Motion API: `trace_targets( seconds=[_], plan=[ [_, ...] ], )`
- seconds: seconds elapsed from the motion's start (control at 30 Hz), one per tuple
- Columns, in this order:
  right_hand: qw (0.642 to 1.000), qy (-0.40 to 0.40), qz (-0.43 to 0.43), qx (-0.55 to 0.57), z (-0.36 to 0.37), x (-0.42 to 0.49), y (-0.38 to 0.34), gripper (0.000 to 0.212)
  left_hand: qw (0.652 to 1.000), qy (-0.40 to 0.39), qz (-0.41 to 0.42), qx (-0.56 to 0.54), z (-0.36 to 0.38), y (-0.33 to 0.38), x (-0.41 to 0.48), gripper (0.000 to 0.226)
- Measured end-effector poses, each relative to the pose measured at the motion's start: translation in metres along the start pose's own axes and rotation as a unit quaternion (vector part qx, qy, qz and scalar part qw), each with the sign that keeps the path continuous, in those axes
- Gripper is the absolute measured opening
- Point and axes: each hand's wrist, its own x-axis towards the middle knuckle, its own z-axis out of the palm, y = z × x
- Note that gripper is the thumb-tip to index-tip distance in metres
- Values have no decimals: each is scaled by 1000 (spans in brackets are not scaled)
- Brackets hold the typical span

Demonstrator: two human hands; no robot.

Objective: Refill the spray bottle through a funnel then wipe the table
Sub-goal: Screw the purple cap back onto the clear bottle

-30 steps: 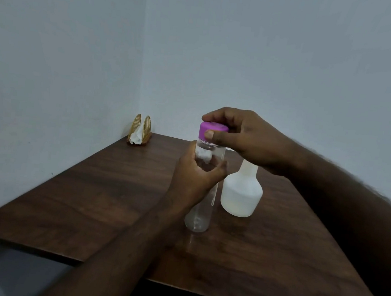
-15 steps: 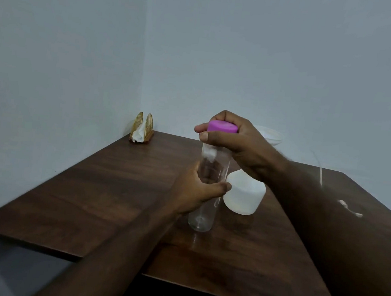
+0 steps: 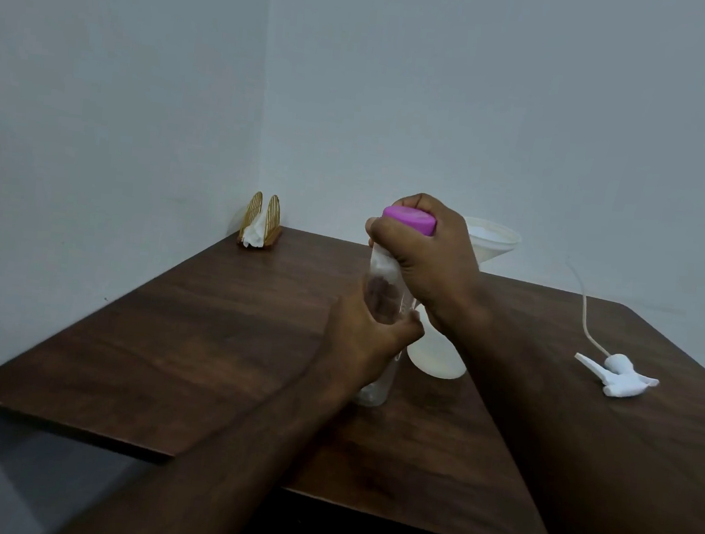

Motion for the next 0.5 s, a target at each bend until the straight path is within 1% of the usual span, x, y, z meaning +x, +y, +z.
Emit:
trace_targets(
  seconds=[0.07, 0.17, 0.23, 0.3, 0.37, 0.43, 0.5],
  plan=[
    [1000, 11, 4, 4, 2, -2, -2, 18, 1000, -1, -2, 1, 0, 0, 1, 39],
    [1000, 10, 16, 17, 2, -4, -3, 22, 1000, -4, 11, -7, -1, -1, -1, 43],
    [999, -10, 31, 4, -1, -7, -2, 29, 1000, 7, 0, 9, -2, 0, -2, 50],
    [998, -48, 45, -14, -4, -15, 1, 41, 1000, 2, -9, 28, -5, 2, -4, 60],
    [994, -83, 63, -30, -7, -28, 10, 56, 999, -41, -9, 30, -11, -4, -9, 71],
    [989, -98, 84, -69, -13, -42, 22, 65, 992, -109, -47, 36, -21, -13, -18, 73],
    [980, -107, 110, -125, -18, -52, 34, 69, 982, -159, -94, 48, -34, -23, -23, 71]
  ],
)
